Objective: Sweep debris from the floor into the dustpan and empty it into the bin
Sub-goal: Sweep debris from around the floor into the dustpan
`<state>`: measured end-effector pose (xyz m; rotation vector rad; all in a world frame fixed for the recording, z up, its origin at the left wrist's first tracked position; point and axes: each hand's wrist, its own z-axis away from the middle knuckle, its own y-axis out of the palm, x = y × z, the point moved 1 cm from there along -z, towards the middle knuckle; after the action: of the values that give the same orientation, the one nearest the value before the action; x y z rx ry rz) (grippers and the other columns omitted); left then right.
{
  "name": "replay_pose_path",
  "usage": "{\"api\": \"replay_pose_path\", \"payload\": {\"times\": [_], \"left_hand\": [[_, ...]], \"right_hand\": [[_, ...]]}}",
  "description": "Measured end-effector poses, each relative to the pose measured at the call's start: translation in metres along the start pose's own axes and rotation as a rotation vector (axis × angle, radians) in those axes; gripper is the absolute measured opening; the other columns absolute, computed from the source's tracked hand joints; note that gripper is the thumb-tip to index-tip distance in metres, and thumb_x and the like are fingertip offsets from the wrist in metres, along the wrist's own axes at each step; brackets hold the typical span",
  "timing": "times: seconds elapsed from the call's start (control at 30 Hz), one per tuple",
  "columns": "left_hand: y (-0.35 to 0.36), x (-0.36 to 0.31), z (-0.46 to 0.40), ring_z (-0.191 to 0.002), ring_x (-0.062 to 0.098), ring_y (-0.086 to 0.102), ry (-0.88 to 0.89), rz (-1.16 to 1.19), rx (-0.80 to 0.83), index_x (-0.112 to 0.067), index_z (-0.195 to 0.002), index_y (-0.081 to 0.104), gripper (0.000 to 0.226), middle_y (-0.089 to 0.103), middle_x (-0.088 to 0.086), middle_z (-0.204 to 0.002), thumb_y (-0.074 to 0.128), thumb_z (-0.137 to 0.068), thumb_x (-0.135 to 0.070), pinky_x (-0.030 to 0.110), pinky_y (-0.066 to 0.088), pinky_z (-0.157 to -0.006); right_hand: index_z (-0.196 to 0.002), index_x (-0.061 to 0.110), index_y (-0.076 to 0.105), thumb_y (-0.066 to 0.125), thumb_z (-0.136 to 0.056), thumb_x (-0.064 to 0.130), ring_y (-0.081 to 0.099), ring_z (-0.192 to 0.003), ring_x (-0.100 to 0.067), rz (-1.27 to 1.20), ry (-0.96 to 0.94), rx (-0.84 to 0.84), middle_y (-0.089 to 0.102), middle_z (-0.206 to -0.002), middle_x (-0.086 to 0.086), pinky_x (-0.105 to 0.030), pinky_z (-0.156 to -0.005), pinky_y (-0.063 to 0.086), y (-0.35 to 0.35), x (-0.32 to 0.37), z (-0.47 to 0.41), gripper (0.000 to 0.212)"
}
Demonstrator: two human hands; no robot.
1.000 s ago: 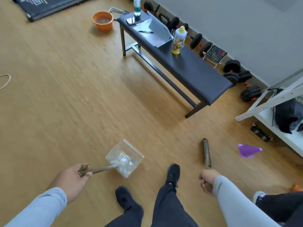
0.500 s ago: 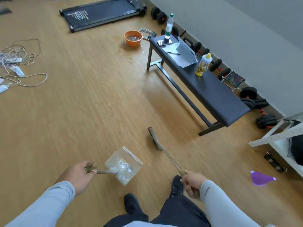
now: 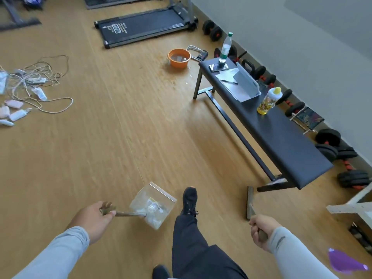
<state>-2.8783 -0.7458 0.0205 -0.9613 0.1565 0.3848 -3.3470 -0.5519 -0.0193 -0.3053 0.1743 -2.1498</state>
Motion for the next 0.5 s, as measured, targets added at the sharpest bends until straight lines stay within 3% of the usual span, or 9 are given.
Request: {"api": "replay_pose_path", "payload": {"times": [0.13, 0.23, 0.3, 0.37, 0.43, 0.5], "left_hand": [[-0.02, -0.04, -0.04, -0.08, 0.02, 0.066, -0.058, 0.01, 0.009, -0.031, -0.094, 0.067, 0.012, 0.07, -0.006, -0.084, 0.071, -0.087, -0.04, 0.032, 0.05, -0.074], [-0.036, -0.078, -0.071, -0.086, 0.023, 0.066, -0.085, -0.006, 0.002, -0.028, -0.102, 0.07, 0.017, 0.072, -0.004, -0.091, 0.071, -0.087, -0.038, 0.032, 0.048, -0.075], [-0.043, -0.104, -0.091, -0.101, 0.027, 0.066, -0.093, 0.009, -0.004, -0.027, -0.107, 0.072, 0.021, 0.073, -0.001, -0.106, 0.072, -0.088, -0.036, 0.032, 0.045, -0.082], [-0.048, -0.129, -0.109, -0.108, 0.029, 0.064, -0.097, 0.011, -0.007, -0.026, -0.11, 0.072, 0.022, 0.072, 0.001, -0.114, 0.071, -0.089, -0.035, 0.033, 0.045, -0.085], [-0.052, -0.15, -0.126, -0.104, 0.031, 0.065, -0.088, 0.009, -0.01, -0.026, -0.107, 0.071, 0.019, 0.073, 0.004, -0.109, 0.07, -0.09, -0.035, 0.034, 0.046, -0.084], [-0.057, -0.166, -0.139, -0.096, 0.03, 0.065, -0.095, 0.029, -0.009, -0.03, -0.102, 0.068, 0.014, 0.072, 0.002, -0.1, 0.069, -0.09, -0.036, 0.033, 0.045, -0.079]], "right_hand": [[-0.096, 0.016, 0.049, 0.054, -0.088, 0.0, 0.049, -0.037, -0.012, -0.126, 0.029, 0.062, 0.049, -0.055, -0.003, -0.019, -0.04, 0.046, 0.059, 0.104, -0.016, 0.018], [-0.089, 0.013, 0.049, 0.05, -0.087, 0.002, 0.047, -0.041, -0.013, -0.052, -0.011, 0.143, 0.047, -0.051, -0.002, -0.02, -0.043, 0.044, 0.111, 0.174, -0.022, 0.011], [-0.089, 0.01, 0.054, 0.049, -0.086, 0.004, 0.045, -0.044, -0.015, 0.032, -0.043, 0.181, 0.048, -0.051, -0.003, -0.021, -0.049, 0.042, 0.138, 0.207, -0.021, 0.009], [-0.095, 0.006, 0.057, 0.047, -0.086, 0.004, 0.042, -0.043, -0.016, 0.128, -0.06, 0.203, 0.048, -0.053, -0.005, -0.022, -0.048, 0.039, 0.148, 0.235, -0.018, 0.014], [-0.1, 0.006, 0.059, 0.046, -0.088, 0.003, 0.039, -0.039, -0.016, 0.197, -0.058, 0.211, 0.047, -0.051, -0.004, -0.021, -0.045, 0.033, 0.134, 0.258, -0.021, 0.017], [-0.117, 0.016, 0.056, 0.046, -0.091, 0.002, 0.038, -0.039, -0.014, 0.196, -0.064, 0.174, 0.044, -0.051, -0.004, -0.02, -0.043, 0.03, 0.104, 0.28, -0.023, 0.031]]}}
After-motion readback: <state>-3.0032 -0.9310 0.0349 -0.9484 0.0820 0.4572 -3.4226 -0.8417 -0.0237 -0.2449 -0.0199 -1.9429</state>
